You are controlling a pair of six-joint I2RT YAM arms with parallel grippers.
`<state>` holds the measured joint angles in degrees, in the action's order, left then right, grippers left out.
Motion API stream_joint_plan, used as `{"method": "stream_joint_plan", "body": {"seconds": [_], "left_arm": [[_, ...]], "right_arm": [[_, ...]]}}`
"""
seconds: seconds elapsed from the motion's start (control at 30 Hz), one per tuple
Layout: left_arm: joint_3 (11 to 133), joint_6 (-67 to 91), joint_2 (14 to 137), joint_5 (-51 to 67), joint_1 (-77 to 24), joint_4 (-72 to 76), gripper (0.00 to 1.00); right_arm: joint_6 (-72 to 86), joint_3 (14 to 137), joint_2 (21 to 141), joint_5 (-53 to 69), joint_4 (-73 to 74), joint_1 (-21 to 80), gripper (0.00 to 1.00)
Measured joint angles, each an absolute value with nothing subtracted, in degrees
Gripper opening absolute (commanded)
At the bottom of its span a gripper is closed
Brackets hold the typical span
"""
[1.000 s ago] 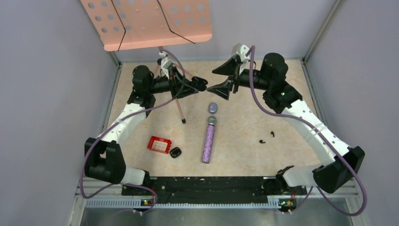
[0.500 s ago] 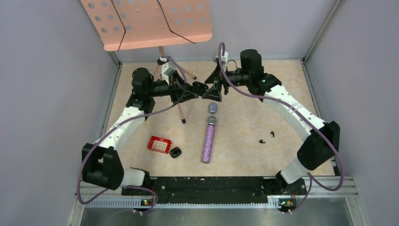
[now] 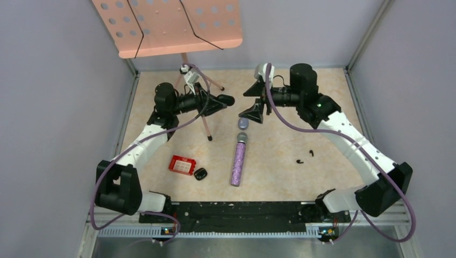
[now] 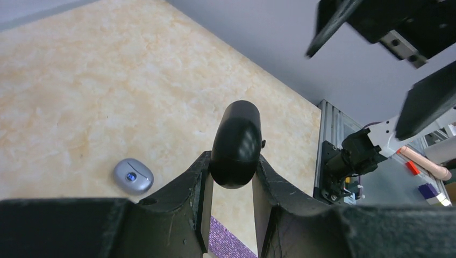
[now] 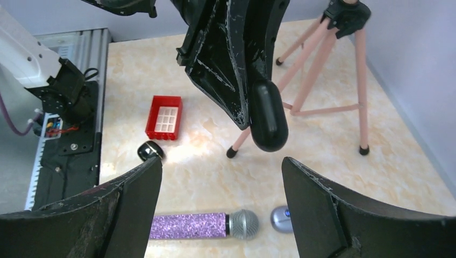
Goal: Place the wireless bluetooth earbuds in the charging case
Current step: Place the charging case at the center of the board.
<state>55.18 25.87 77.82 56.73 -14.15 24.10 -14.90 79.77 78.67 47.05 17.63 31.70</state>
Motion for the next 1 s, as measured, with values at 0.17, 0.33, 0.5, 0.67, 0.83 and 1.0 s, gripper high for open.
{"method": "stream_joint_plan", "body": {"seconds": [0.17, 0.33, 0.5, 0.67, 0.83, 1.0], "left_arm": [[51.9, 25.4, 79.1, 54.5, -14.2, 22.1, 0.0], [51.6, 22.1, 81.6, 49.3, -16.1, 15.3, 0.0], [55.3, 19.9, 86.7, 37.9, -20.3, 6.1, 0.0], [58.7, 19.5, 91.7, 29.7, -24.4, 2.6, 0.0], [63.2, 20.6, 98.0, 26.1, -28.2, 1.8, 0.0], [68.3, 22.8, 104.0, 24.3, -32.6, 1.7, 0.0]], "right_arm": [[-14.7, 77.5, 75.0, 42.5, 18.4, 30.1, 0.8], [-11.3, 75.8, 74.5, 39.4, 23.0, 22.3, 0.77], [-11.9, 72.9, 72.2, 33.5, 30.0, 16.4, 0.78], [-12.6, 68.2, 67.3, 27.9, 33.6, 16.4, 0.8], [-9.0, 67.5, 66.8, 21.2, 34.6, 16.3, 0.81], [-5.3, 67.9, 67.3, 14.4, 37.6, 15.4, 0.82]]}}
